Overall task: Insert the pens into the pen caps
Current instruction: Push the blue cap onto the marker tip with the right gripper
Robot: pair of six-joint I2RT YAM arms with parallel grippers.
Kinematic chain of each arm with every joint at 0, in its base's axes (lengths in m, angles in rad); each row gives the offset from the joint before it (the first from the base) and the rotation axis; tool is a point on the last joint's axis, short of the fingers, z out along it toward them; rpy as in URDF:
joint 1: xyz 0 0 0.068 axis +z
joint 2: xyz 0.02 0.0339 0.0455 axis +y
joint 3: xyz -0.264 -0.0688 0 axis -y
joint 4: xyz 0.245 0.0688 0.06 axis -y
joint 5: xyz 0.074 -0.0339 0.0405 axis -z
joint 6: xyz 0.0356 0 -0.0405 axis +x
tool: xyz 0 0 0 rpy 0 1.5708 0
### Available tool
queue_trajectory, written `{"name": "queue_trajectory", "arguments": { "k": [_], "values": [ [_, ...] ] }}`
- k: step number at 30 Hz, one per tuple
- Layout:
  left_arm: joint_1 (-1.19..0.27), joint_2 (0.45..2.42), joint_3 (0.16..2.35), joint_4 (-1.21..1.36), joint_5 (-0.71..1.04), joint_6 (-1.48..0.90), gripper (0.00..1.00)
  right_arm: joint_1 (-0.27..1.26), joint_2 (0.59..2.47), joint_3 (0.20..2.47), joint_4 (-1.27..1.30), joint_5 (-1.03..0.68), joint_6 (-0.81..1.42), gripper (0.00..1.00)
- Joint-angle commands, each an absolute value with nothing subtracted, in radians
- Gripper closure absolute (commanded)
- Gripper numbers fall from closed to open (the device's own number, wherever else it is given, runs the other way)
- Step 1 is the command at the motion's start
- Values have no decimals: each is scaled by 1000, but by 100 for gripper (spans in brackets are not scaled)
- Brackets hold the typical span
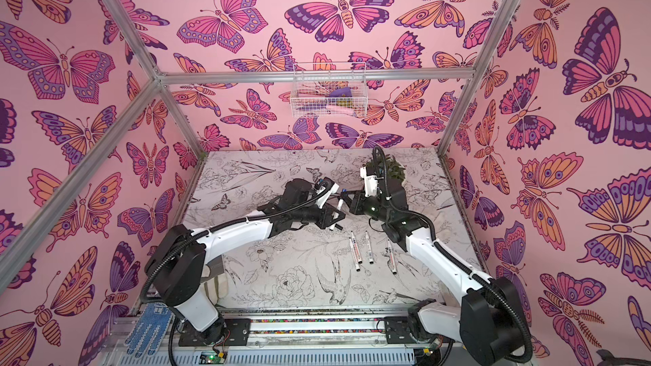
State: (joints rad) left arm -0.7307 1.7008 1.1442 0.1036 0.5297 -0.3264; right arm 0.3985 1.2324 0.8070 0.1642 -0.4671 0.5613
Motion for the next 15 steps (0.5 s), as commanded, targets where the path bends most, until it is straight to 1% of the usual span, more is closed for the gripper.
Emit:
{"name": "queue_trajectory", "arguments": {
  "k": [1, 9, 15],
  "values": [
    [-698, 1712, 1184, 278, 384, -368, 100, 451, 1236, 834, 30, -825, 494, 100],
    [-698, 1666, 1138, 302, 220, -295, 100, 450, 1195, 845, -14, -846, 463, 100],
    [-698, 1629, 1101, 328, 151, -252, 100, 427, 1143, 852, -99, -772, 416, 100]
  ]
}}
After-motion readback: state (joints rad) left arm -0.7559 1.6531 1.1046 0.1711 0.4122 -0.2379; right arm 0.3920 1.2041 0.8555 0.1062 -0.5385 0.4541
